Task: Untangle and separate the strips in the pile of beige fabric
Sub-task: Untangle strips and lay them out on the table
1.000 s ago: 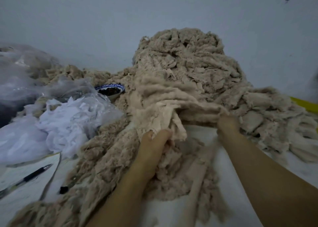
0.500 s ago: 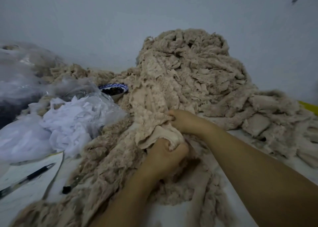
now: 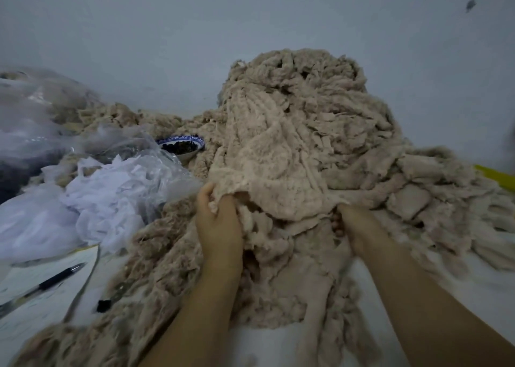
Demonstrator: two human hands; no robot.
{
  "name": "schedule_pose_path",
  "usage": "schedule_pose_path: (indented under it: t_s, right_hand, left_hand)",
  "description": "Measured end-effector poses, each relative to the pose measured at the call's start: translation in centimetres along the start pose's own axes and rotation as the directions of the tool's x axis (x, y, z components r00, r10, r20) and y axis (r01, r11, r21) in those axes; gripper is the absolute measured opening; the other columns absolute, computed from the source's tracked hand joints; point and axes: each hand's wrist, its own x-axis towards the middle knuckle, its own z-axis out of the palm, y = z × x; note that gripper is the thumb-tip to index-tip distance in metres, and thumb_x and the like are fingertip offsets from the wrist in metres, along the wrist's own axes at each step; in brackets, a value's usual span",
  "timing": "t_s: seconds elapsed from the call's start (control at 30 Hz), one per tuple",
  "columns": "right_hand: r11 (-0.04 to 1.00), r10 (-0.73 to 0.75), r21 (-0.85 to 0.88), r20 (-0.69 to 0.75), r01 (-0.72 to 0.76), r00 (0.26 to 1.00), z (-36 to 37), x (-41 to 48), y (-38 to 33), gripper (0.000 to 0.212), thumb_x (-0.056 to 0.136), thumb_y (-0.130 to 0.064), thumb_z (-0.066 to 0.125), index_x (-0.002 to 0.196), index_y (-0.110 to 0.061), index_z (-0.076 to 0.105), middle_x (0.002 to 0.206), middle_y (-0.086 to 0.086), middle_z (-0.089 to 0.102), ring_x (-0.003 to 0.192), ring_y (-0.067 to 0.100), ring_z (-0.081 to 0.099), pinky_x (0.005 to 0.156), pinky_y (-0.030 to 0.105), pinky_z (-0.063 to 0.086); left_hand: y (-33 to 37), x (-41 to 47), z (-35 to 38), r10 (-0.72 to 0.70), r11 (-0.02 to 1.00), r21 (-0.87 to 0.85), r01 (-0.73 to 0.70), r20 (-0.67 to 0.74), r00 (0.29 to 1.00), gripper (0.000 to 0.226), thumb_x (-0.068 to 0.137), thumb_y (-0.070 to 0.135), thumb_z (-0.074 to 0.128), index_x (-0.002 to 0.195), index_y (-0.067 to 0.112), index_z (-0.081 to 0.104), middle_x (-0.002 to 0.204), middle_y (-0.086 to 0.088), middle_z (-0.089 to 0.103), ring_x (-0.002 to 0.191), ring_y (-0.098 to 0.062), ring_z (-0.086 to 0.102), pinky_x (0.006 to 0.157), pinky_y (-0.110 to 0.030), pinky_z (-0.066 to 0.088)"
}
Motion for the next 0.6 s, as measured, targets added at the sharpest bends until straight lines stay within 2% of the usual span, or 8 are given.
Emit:
schedule_pose_path:
  t_s: [0.1, 0.17, 0.27, 0.37, 0.43, 0.5, 0.53, 0.6]
  right_hand:
    - [0.912, -0.324, -0.311, -0.152, 0.266, 0.934, 0.6, 0.7, -0.4, 0.027, 0.098, -0.018, 0.047, 0.123, -0.009, 0.051, 0.108, 0.002, 0.055, 0.089, 0.02, 0.058, 0.07, 0.029, 0.046]
    - [0.851, -0.457, -0.28, 0.019, 0.443, 0.889, 1.8, -0.5, -2.3, 0.021, 0.096, -0.033, 0.05, 0.113, -0.023, 0.056, 0.106, -0.007, 0.057, 0.085, 0.01, 0.057, 0.066, 0.028, 0.044]
    - [0.838, -0.117, -0.412, 0.506, 0.358, 0.855, 3.9, -2.6, -5.2, 0.028, 0.083, -0.064, 0.058, 0.096, -0.041, 0.066, 0.09, -0.02, 0.059, 0.081, 0.0, 0.059, 0.074, 0.023, 0.046]
    - [0.526, -0.041, -0.69, 0.564, 0.498, 0.825, 4.5, -2.5, -5.6, 0.017, 0.096, -0.047, 0.057, 0.095, -0.031, 0.063, 0.094, -0.011, 0.059, 0.079, 0.008, 0.056, 0.06, 0.017, 0.037]
    - [0.716, -0.122, -0.578, 0.448, 0.391, 0.886, 4.8, -2.3, -5.2, 0.018, 0.103, -0.039, 0.049, 0.107, -0.025, 0.06, 0.115, -0.004, 0.061, 0.076, 0.008, 0.054, 0.058, 0.016, 0.045]
    - [0.987, -0.043, -0.136, 0.299, 0.087, 0.953, 4.9, -1.6, -5.2, 0.032, 0.104, -0.04, 0.047, 0.121, -0.017, 0.062, 0.114, 0.0, 0.064, 0.083, 0.014, 0.062, 0.076, 0.026, 0.056]
    - [0.993, 0.02, 0.103, 0.289, -0.052, 0.957, 4.7, -1.2, -5.4, 0.034, 0.105, -0.039, 0.046, 0.113, -0.012, 0.064, 0.102, 0.003, 0.067, 0.079, 0.015, 0.065, 0.077, 0.03, 0.058]
    - [0.911, 0.083, 0.369, 0.28, -0.187, 0.956, 4.2, -0.1, -5.5, 0.033, 0.107, -0.032, 0.043, 0.088, -0.01, 0.06, 0.063, 0.002, 0.061, 0.042, 0.009, 0.057, 0.045, 0.02, 0.051]
  left_hand:
    - [0.3, -2.0, 0.6, 0.296, 0.909, 0.206, -0.363, 0.293, 0.909, 0.036, 0.094, 0.028, 0.045, 0.127, 0.028, 0.059, 0.119, 0.01, 0.067, 0.104, -0.004, 0.059, 0.093, -0.026, 0.051]
    - [0.3, -3.0, 1.3, 0.501, 0.75, 0.186, -0.635, 0.467, 0.729, 0.038, 0.089, 0.025, 0.046, 0.118, 0.014, 0.068, 0.116, 0.002, 0.065, 0.102, 0.0, 0.054, 0.091, -0.015, 0.044]
    - [-0.5, -3.3, 1.9, 0.638, 0.505, 0.159, -0.848, 0.593, 0.492, 0.036, 0.085, 0.015, 0.046, 0.105, 0.005, 0.074, 0.109, -0.009, 0.072, 0.091, -0.013, 0.061, 0.068, -0.024, 0.05]
    - [-1.0, -3.2, 1.7, 0.617, 0.43, 0.13, -0.893, 0.68, 0.396, 0.035, 0.088, 0.016, 0.046, 0.107, 0.009, 0.074, 0.109, -0.008, 0.072, 0.085, -0.023, 0.067, 0.06, -0.032, 0.054]
    - [-1.0, -3.4, 1.6, 0.49, 0.563, 0.184, -0.806, 0.711, 0.505, 0.04, 0.089, 0.027, 0.042, 0.113, 0.013, 0.071, 0.108, -0.005, 0.071, 0.086, -0.023, 0.067, 0.064, -0.036, 0.056]
    - [-0.6, -3.6, 1.5, 0.279, 0.737, 0.325, -0.592, 0.652, 0.705, 0.04, 0.087, 0.042, 0.042, 0.118, 0.029, 0.063, 0.101, 0.001, 0.071, 0.08, -0.015, 0.064, 0.068, -0.036, 0.054]
    - [-0.7, -3.4, 1.5, 0.181, 0.765, 0.393, -0.51, 0.629, 0.756, 0.028, 0.087, 0.046, 0.046, 0.112, 0.036, 0.057, 0.09, 0.001, 0.07, 0.071, -0.016, 0.061, 0.065, -0.038, 0.053]
    - [-0.7, -3.3, 1.6, 0.102, 0.761, 0.44, -0.477, 0.645, 0.758, 0.01, 0.09, 0.041, 0.057, 0.09, 0.037, 0.047, 0.066, 0.002, 0.057, 0.058, -0.018, 0.051, 0.058, -0.036, 0.043]
